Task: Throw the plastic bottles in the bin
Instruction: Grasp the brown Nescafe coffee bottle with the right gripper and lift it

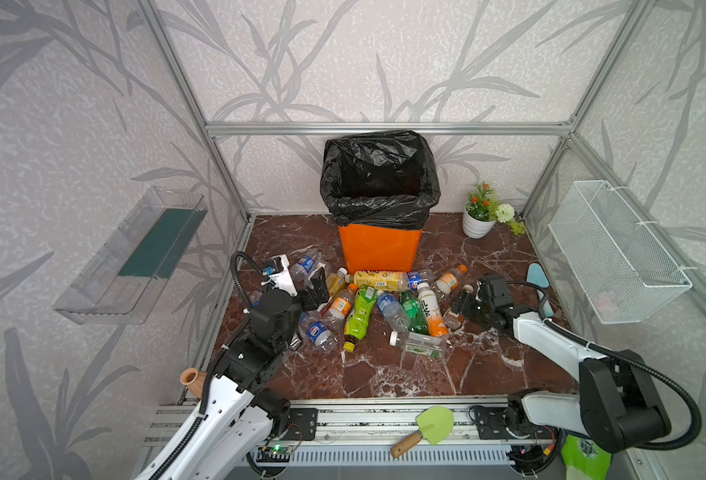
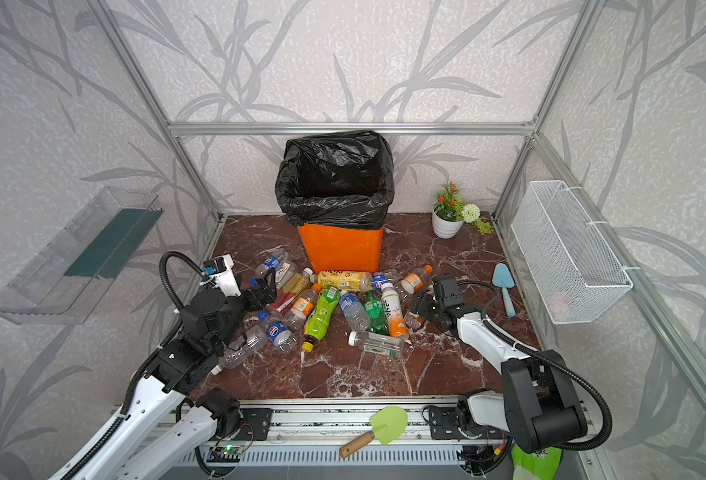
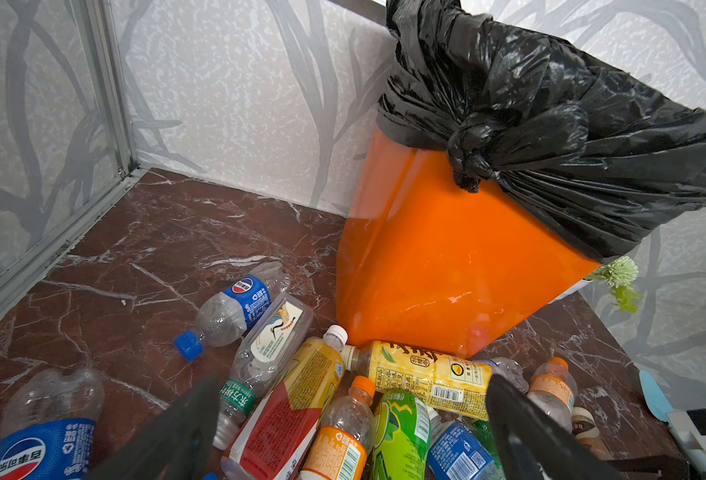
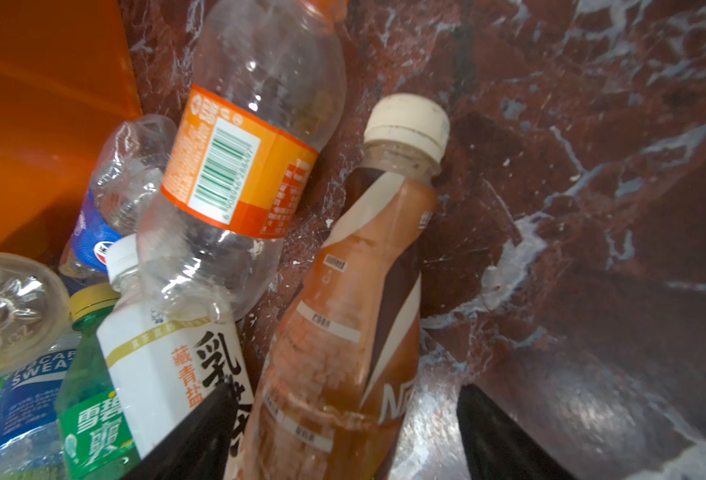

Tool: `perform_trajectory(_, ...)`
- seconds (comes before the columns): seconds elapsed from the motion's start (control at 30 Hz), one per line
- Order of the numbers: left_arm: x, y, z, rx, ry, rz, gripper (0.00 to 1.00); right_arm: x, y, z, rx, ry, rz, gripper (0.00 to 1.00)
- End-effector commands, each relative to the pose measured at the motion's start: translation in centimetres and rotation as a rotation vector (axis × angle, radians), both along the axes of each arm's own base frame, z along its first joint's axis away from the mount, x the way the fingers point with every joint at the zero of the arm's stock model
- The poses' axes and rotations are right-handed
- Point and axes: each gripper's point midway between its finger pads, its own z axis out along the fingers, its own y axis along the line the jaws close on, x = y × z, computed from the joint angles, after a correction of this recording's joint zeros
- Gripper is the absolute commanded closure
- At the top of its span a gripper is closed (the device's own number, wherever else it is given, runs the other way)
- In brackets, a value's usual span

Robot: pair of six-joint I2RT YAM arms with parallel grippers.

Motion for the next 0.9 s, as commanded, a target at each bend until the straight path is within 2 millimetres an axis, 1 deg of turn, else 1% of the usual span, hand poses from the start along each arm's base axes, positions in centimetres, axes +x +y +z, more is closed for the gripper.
perform_trajectory(0.0, -0.2, 0.3, 0.2, -0.010, -0.004, 0.013, 0.01, 0.5, 0.6, -0.5, 0.001, 0.024, 0.019, 0.16)
perform_trajectory(0.1, -0.2, 0.3, 0.0, -0.007, 0.002, 0.014, 0.01, 0.7, 0.6, -1.1, -0.006, 0.042, 0.021, 0.16)
perform_trajectory(0.17, -0.1, 0.3, 0.1, -0.001, 0.002, 0.014, 0.01, 0.8, 0.7, -1.4, -0.002, 0.044, 0.020, 0.18)
perform_trajectory(0.23, -0.1, 0.3, 0.2, 0.008, 0.002, 0.012, 0.01, 0.7, 0.9, -1.6, 0.014, 0.048, 0.022, 0.22)
perform_trajectory(0.3, -0.1, 0.4, 0.4, 0.015, 0.002, 0.013, 0.01, 0.7, 0.9, -1.5, 0.022, 0.042, 0.016, 0.30)
perform_trajectory(0.37, -0.1, 0.3, 0.5, 0.016, 0.004, 0.010, 0.01, 0.6, 0.8, -1.0, 0.023, 0.023, 0.006, 0.37)
perform_trajectory(0.4, -0.2, 0.2, 0.5, 0.016, 0.010, 0.002, 0.01, 0.7, 0.6, -0.5, 0.021, 0.003, -0.001, 0.39)
perform_trajectory(0.5, -0.2, -0.1, 0.3, 0.011, 0.019, -0.010, 0.01, 0.8, 0.0, 1.7, 0.010, -0.078, -0.025, 0.40)
perform_trajectory(0.6, -0.1, 0.2, -0.2, 0.013, 0.037, 0.008, 0.01, 0.9, -0.9, 5.2, 0.002, -0.207, -0.057, 0.41)
perform_trajectory(0.7, -0.3, 1.4, -0.8, 0.004, 0.052, 0.076, 0.01, 0.7, -2.0, 9.8, 0.002, -0.376, -0.103, 0.44)
perform_trajectory(0.77, -0.3, 1.6, -1.1, 0.005, 0.057, 0.089, 0.01, 0.4, -2.5, 14.2, 0.021, -0.546, -0.121, 0.45)
perform_trajectory(0.87, -0.3, 1.8, -1.7, 0.002, 0.073, 0.101, 0.01, -0.6, -2.6, 21.9, 0.037, -0.811, -0.085, 0.46)
